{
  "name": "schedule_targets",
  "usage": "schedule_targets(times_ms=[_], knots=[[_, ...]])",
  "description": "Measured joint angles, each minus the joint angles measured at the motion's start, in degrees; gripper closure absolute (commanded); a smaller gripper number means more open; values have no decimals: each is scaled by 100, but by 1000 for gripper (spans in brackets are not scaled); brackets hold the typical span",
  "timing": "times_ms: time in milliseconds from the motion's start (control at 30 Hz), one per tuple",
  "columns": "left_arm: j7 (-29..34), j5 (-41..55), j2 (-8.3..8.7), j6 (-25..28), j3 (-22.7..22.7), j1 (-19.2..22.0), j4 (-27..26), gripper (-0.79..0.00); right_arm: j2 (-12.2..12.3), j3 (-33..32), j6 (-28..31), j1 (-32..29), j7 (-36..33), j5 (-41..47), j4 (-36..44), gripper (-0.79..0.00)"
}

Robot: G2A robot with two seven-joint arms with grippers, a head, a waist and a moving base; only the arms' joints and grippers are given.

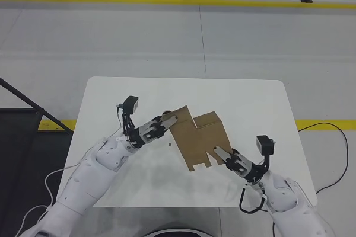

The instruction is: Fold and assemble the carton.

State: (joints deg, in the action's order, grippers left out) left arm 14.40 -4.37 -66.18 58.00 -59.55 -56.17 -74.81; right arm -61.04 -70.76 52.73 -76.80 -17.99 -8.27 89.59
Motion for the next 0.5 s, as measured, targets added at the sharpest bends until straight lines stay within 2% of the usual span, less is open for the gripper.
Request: schedule_targets(times_ms=[33,67,100,500], knots=[[3,-16,3,0,-12,-9,-29,0,-1,1,-8,3,-8,6,-2,-391],[6,-27,6,0,-22,-17,-54,0,-2,1,-14,6,-14,10,-4,-665],[12,-43,11,0,-34,-25,-80,0,-2,-2,-22,7,-18,10,-7,-785],[-54,-469,127,0,-368,-230,-479,0,66,-500,22,-251,93,-81,101,-785]])
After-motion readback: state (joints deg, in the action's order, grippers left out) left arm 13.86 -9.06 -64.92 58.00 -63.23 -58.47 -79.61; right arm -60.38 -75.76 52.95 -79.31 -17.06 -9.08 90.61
